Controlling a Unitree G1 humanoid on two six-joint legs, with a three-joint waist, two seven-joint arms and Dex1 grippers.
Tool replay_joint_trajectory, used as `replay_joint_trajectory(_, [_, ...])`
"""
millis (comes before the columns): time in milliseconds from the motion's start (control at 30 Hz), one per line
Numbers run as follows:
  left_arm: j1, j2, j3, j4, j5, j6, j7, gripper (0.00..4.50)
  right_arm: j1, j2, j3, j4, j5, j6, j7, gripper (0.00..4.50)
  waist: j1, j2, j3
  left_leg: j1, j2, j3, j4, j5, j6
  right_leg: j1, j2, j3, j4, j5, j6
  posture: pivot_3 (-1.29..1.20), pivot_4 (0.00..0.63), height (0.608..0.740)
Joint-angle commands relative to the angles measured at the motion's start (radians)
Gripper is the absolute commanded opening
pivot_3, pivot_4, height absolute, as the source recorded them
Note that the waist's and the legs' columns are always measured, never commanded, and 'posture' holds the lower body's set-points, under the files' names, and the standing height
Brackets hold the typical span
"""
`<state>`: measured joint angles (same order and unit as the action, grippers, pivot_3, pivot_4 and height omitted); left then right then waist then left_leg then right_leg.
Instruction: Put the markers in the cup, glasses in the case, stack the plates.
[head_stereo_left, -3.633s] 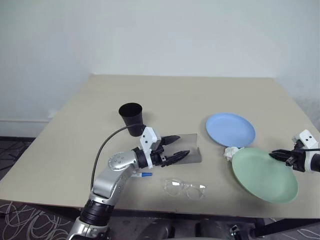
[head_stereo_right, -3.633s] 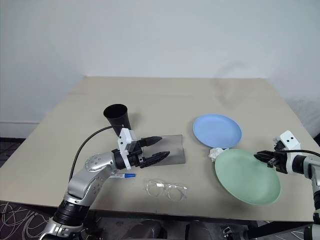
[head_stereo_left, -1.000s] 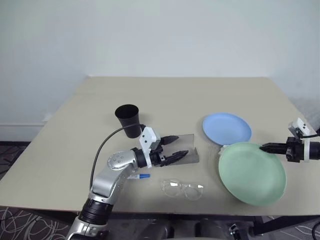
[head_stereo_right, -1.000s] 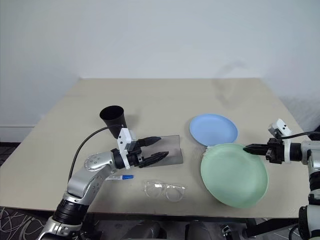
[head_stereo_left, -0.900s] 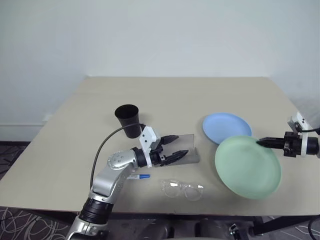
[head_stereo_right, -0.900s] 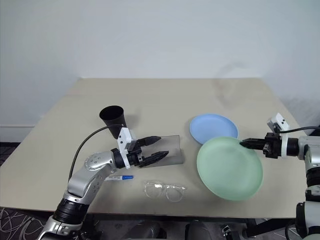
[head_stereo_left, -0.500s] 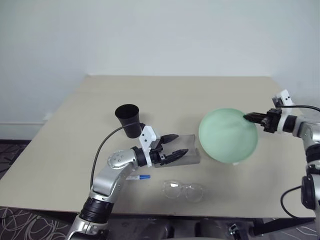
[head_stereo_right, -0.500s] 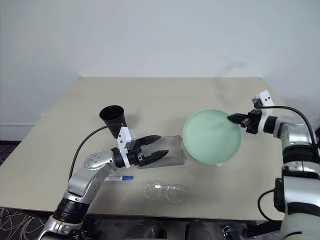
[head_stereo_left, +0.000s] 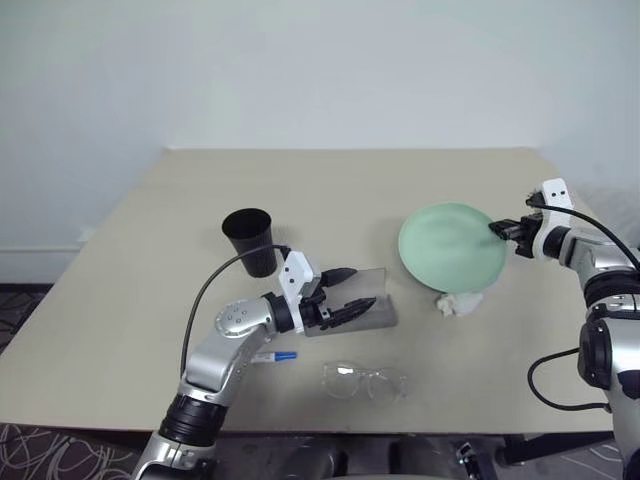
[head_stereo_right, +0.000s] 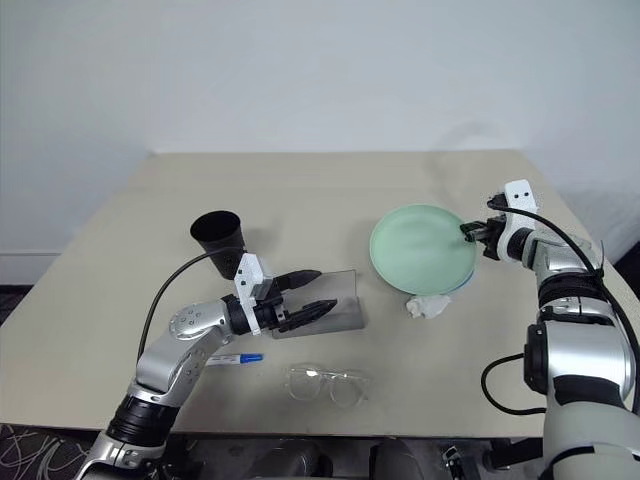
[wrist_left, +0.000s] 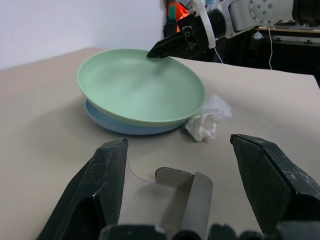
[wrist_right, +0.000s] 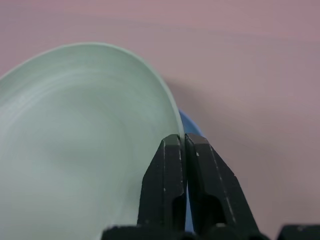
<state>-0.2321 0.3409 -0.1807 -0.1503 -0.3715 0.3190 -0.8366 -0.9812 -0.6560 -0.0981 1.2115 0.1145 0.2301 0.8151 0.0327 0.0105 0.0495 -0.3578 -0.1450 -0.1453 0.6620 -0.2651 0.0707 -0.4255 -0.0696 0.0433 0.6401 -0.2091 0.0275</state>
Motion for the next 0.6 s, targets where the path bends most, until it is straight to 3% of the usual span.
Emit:
replay_joint_trajectory(33, [-0.017, -0.003, 0.012, -0.027, -0.005, -0.016, 0.003, 3.47, -0.047, -0.002, -0.022, 0.009, -0.01, -0.009, -0.057, 1.38, -0.002, 0.0, 0.0, 0.0, 0.0, 0.0, 0.0, 0.0, 0.0, 0.0, 0.0, 0.0, 0.0, 0.0, 0.0, 0.0, 0.0, 0.74])
replay_joint_trajectory(267, [-0.015, -0.005, 0.011, -0.027, -0.002, -0.015, 0.004, 3.47, -0.044, -0.008, -0.013, 0.006, -0.014, -0.041, -0.034, 3.71, -0.008, 0.0, 0.0, 0.0, 0.0, 0.0, 0.0, 0.0, 0.0, 0.0, 0.0, 0.0, 0.0, 0.001, 0.0, 0.0, 0.0, 0.74])
replay_joint_trajectory(400, [-0.009, 0.0, 0.016, -0.033, -0.002, -0.015, 0.006, 3.47, -0.019, -0.041, -0.022, -0.033, 0.015, -0.058, 0.154, 3.71, -0.018, 0.001, 0.0, 0.0, 0.0, 0.0, 0.001, 0.0, 0.0, 0.0, 0.0, 0.0, 0.0, 0.002, 0.001, 0.0, 0.0, 0.74])
replay_joint_trajectory(533, [-0.007, 0.01, 0.028, -0.03, -0.004, -0.016, 0.005, 3.47, 0.066, -0.079, 0.051, -0.167, -0.005, -0.063, 0.393, 3.71, -0.021, 0.0, 0.0, 0.0, 0.0, 0.0, 0.002, 0.0, 0.0, 0.001, 0.0, 0.0, 0.0, 0.002, 0.001, 0.0, 0.0, 0.74])
replay_joint_trajectory(600, [-0.01, 0.016, 0.034, -0.024, -0.005, -0.018, 0.003, 3.47, 0.106, -0.097, 0.065, -0.239, 0.018, -0.007, 0.492, 4.08, -0.023, 0.0, 0.0, 0.0, 0.0, 0.0, 0.003, 0.0, 0.001, 0.001, 0.0, -0.001, 0.0, 0.002, 0.001, 0.0, 0.0, 0.74])
